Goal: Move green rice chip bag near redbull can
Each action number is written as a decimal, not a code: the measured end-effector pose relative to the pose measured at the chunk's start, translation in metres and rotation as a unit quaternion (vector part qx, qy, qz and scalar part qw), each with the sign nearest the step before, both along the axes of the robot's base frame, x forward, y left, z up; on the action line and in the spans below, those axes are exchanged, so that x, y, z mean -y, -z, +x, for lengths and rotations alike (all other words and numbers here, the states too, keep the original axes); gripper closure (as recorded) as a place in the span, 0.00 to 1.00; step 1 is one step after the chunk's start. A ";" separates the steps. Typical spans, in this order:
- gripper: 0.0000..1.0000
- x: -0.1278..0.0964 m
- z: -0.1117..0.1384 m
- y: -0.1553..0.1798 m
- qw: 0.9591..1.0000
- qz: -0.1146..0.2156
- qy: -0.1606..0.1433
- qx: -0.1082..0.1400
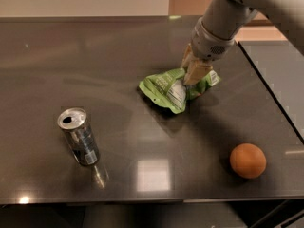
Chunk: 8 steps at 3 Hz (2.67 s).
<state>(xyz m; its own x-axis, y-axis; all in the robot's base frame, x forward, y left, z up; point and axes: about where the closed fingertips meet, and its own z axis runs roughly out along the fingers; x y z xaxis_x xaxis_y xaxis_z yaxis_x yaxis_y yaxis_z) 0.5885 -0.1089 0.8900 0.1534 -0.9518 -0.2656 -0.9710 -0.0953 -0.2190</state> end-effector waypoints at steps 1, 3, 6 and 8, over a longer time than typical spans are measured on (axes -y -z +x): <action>1.00 -0.012 -0.022 -0.017 1.000 0.007 -0.021 0.010; 1.00 -0.051 -0.079 -0.040 0.997 0.037 -0.072 -0.008; 1.00 -0.102 -0.118 -0.028 0.988 0.068 -0.119 -0.069; 0.59 -0.115 -0.130 -0.015 0.984 0.065 -0.131 -0.099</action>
Offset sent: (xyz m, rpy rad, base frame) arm -0.0883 0.0478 0.0509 0.0837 -0.0046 0.1607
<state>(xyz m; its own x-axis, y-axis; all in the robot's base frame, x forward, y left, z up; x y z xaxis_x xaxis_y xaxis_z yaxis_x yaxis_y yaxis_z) 0.4581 0.0061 0.9048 0.3216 -0.8424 -0.4323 -0.9420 -0.3310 -0.0556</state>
